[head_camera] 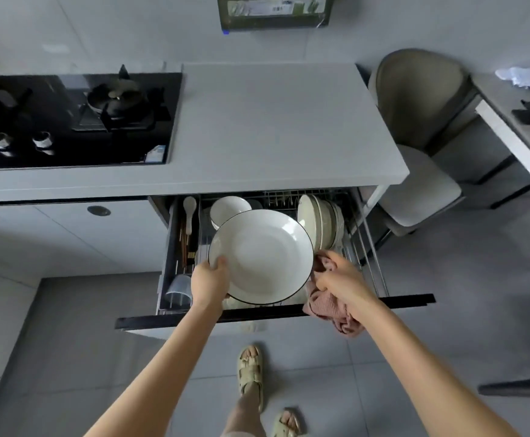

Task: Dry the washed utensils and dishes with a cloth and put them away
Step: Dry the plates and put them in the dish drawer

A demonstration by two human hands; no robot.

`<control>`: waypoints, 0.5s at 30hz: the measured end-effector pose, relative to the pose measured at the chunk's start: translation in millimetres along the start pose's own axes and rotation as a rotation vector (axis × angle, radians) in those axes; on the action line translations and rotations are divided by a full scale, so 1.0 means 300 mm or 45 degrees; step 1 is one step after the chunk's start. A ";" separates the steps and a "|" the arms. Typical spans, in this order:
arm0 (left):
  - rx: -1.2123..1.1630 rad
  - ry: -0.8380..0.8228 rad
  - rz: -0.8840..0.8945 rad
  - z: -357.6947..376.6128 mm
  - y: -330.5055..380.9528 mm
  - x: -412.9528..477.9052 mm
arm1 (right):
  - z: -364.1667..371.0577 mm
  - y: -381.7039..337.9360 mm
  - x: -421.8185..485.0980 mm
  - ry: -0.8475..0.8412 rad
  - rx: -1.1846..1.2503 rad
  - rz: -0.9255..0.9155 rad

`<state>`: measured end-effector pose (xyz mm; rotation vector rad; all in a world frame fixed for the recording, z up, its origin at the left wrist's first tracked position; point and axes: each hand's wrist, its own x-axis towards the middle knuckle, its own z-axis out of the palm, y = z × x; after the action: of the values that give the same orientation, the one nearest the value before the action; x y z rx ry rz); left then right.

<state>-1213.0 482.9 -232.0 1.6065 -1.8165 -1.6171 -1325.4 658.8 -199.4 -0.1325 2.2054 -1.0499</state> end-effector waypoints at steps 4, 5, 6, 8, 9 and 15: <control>0.062 -0.094 -0.083 0.134 0.024 0.084 | -0.017 -0.019 0.116 -0.145 0.546 0.194; 0.053 -0.109 -0.093 0.164 0.029 0.109 | -0.030 -0.020 0.146 -0.170 0.688 0.236; 0.037 -0.125 -0.093 0.188 0.033 0.134 | -0.044 -0.022 0.168 -0.200 0.779 0.261; 0.007 -0.188 -0.087 0.231 0.041 0.175 | -0.076 -0.026 0.197 -0.236 0.834 0.272; 0.007 -0.245 -0.095 0.255 0.044 0.196 | -0.090 -0.020 0.211 -0.218 0.854 0.279; 0.253 -0.797 -0.335 0.442 0.064 0.246 | -0.184 0.057 0.282 0.195 0.669 0.296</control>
<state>-1349.8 493.8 -299.3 1.5852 -2.1787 -2.3274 -1420.8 675.5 -232.7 0.4388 1.9371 -1.4973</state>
